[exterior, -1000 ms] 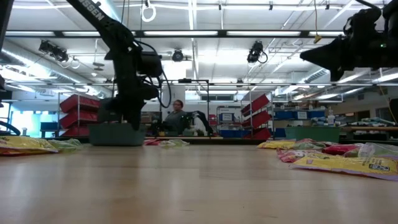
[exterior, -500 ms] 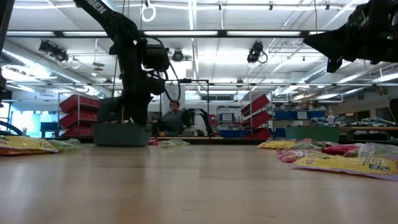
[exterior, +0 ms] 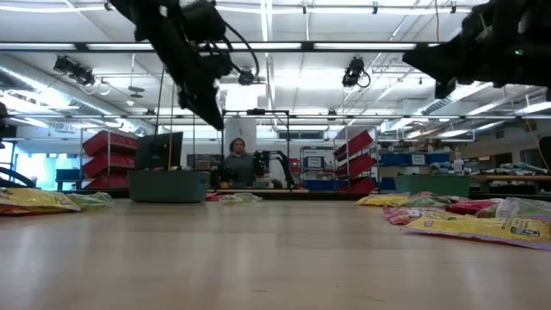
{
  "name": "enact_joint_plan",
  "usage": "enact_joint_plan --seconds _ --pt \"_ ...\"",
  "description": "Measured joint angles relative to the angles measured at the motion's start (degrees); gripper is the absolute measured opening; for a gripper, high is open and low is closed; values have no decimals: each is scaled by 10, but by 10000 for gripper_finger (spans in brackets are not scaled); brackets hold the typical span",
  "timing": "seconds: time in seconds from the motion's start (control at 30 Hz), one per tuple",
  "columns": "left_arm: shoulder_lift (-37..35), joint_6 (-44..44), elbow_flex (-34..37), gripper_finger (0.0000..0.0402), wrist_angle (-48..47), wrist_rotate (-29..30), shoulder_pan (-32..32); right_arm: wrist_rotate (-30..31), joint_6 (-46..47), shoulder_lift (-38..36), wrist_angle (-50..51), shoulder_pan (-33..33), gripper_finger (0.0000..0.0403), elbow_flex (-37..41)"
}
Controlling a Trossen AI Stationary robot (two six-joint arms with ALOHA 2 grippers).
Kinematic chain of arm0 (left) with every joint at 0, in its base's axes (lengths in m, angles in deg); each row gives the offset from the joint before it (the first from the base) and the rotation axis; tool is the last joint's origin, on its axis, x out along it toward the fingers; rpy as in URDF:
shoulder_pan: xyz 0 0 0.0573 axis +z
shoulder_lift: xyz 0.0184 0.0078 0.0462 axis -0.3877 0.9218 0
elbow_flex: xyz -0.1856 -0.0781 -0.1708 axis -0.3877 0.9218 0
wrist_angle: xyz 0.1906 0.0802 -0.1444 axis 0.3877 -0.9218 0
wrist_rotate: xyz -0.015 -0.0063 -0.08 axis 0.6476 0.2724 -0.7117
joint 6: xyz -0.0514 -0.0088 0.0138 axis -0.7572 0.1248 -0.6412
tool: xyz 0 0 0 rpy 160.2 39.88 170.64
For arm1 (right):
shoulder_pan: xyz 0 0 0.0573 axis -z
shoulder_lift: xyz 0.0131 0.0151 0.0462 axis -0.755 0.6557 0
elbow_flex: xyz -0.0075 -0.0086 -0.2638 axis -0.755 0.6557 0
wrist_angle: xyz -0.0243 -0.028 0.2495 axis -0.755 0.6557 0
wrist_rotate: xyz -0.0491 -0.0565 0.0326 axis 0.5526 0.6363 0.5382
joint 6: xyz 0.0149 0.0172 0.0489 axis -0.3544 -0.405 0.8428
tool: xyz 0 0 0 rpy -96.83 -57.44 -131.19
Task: Sort candy
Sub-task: Put the yellow candy into the dark blue bin
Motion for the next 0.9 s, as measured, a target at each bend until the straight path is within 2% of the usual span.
enact_joint_plan --seconds 0.07,0.17,0.47,0.63,0.9 --pt "-25 -12 18 7 5 -5 -14 0 -6 46 -7 -4 0 -23" --pt "-55 -29 38 11 -10 -8 -43 0 -13 119 -7 -13 0 -61" --pt "-86 -135 41 2 -156 -3 -181 0 -22 318 -9 -60 0 -174" --pt "-86 -230 41 2 -250 35 -286 15 -22 401 -18 -88 6 -212" --pt "-84 -373 41 2 -304 39 -433 18 -22 495 -38 -118 32 -262"
